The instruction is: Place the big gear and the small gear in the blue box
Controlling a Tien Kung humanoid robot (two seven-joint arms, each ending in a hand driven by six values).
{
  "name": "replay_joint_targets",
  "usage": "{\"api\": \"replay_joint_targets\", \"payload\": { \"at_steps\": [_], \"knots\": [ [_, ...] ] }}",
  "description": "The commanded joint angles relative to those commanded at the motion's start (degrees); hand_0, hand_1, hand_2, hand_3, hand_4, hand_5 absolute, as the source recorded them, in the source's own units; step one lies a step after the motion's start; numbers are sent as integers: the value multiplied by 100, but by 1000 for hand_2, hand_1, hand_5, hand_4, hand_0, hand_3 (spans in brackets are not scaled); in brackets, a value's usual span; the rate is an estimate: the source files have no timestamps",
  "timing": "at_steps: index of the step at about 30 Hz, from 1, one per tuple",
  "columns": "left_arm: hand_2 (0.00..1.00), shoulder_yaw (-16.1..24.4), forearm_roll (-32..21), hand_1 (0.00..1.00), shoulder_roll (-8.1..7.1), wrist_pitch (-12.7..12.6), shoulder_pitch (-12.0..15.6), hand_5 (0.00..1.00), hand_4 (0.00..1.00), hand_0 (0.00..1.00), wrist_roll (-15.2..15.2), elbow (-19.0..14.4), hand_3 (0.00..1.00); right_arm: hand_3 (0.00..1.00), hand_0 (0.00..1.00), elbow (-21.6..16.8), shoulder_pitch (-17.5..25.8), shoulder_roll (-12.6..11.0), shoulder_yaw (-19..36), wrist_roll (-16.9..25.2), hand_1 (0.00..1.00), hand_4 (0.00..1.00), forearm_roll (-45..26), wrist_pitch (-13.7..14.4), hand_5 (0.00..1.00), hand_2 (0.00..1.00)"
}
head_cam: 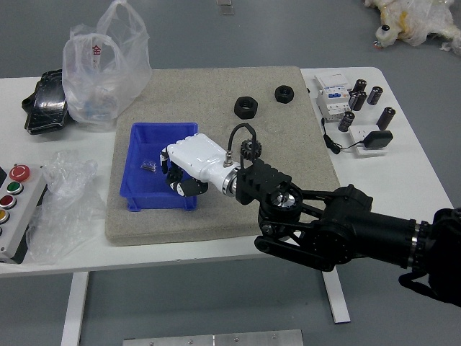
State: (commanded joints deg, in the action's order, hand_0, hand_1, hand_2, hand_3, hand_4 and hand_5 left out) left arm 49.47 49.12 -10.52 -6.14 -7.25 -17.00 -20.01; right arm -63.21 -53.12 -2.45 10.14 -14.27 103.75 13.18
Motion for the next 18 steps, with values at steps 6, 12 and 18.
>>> {"api": "replay_joint_targets", "payload": {
  "at_steps": [6, 12, 18],
  "knots": [
    [508, -4, 2, 467, 4, 1, -13, 284, 631, 625, 5, 1, 635, 960, 476, 31, 3, 4, 3, -72, 840, 726, -22, -57, 203, 944],
    [509, -4, 3, 467, 4, 2, -14, 285, 632, 625, 3, 0, 635, 961, 468, -84, 28, -55, 187, -62, 842, 767, -57, 6, 236, 949],
    [509, -17, -16, 467, 13, -2, -6, 284, 632, 625, 12, 2, 635, 895, 443, -64, 182, -233, 806, 158, 784, 763, -486, 430, 240, 881]
  ]
}}
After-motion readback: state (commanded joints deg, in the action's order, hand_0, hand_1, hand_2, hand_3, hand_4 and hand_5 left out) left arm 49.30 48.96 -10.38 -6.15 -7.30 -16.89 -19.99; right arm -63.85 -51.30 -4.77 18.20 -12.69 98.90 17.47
